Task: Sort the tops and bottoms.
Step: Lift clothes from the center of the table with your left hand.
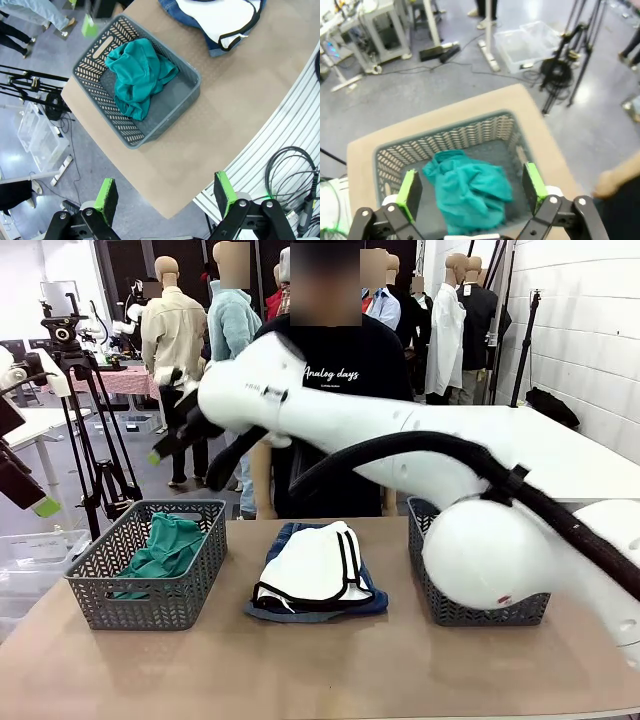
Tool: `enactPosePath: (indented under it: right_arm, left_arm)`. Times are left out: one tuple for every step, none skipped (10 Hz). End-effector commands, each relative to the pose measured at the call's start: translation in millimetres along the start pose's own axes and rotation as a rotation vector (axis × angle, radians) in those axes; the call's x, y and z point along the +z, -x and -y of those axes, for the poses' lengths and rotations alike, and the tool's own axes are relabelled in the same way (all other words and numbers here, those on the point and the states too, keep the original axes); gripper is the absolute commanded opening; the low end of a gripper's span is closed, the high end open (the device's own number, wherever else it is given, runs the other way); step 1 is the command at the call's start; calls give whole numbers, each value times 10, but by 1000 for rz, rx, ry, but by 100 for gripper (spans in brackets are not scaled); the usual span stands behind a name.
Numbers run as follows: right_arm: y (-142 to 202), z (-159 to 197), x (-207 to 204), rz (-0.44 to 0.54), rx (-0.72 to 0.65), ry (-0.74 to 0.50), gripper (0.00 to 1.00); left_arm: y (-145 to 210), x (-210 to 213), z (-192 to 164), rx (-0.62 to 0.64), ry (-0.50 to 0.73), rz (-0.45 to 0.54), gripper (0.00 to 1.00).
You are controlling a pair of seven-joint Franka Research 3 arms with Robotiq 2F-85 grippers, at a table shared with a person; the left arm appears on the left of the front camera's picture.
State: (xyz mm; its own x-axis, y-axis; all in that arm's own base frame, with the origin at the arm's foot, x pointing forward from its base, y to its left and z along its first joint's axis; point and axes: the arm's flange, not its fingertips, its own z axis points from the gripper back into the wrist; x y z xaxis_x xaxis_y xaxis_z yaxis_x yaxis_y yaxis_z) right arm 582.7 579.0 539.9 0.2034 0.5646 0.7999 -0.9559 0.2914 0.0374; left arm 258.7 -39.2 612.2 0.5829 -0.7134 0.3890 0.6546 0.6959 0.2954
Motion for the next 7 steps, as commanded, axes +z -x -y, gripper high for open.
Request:
enactPosePath:
  right_arm:
    - [460, -427, 1127, -129, -10, 84, 100]
    - [648, -435, 1409, -212, -61, 75, 100]
    - [902, -457, 1644, -291, -130, 67, 100]
    - [1214, -505, 1897, -381, -228, 100, 100]
    - [1437, -614, 2127, -428, -273, 121, 100]
    - [1615, -724, 2347, -445, -310, 160, 100]
    - [1755, -826, 2541, -456, -336, 181, 100]
  left_arm:
    - [9, 9, -13, -5, -12, -9, 100]
    - [9, 9, -13, -5, -12, -9, 100]
    - [9, 9, -13, -5, -12, -9, 100]
    - [9, 9, -13, -5, -12, -9, 100]
    - [9, 9, -13, -5, -12, -9, 100]
    - [9, 9, -13, -5, -12, -9, 100]
    - [9, 9, -13, -5, -12, -9, 100]
